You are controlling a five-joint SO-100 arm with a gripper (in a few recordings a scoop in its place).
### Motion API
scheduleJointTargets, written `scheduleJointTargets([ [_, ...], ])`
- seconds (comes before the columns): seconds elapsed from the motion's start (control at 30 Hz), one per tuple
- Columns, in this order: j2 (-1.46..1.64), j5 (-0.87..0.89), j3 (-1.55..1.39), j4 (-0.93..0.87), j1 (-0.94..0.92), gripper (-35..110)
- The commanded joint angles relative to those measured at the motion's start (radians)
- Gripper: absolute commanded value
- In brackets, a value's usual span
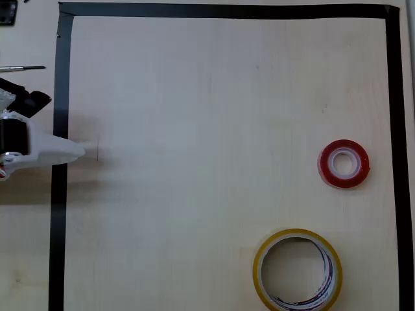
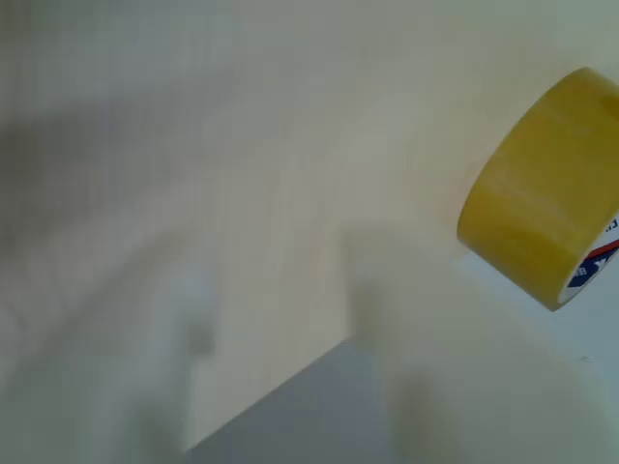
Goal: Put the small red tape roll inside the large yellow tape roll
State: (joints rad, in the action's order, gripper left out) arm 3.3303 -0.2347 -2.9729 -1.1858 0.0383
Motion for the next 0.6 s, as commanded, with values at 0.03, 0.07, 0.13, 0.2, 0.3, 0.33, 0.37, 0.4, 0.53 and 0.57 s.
scheduleJointTargets([
  [0.03, 0.006, -0.026, -0.048, -0.037, 0.021, 0],
  [0.07, 0.006, -0.026, -0.048, -0.037, 0.023, 0],
  [0.13, 0.006, -0.026, -0.048, -0.037, 0.023, 0],
  [0.2, 0.006, -0.026, -0.048, -0.037, 0.023, 0],
  [0.3, 0.006, -0.026, -0.048, -0.037, 0.023, 0],
  [0.33, 0.006, -0.026, -0.048, -0.037, 0.023, 0],
  [0.37, 0.006, -0.023, -0.048, -0.035, 0.023, 0],
  [0.4, 0.006, -0.020, -0.049, -0.026, 0.020, 0],
  [0.53, 0.006, 0.038, -0.021, 0.023, -0.009, 0],
  [0.57, 0.006, 0.043, 0.012, 0.028, -0.008, 0],
])
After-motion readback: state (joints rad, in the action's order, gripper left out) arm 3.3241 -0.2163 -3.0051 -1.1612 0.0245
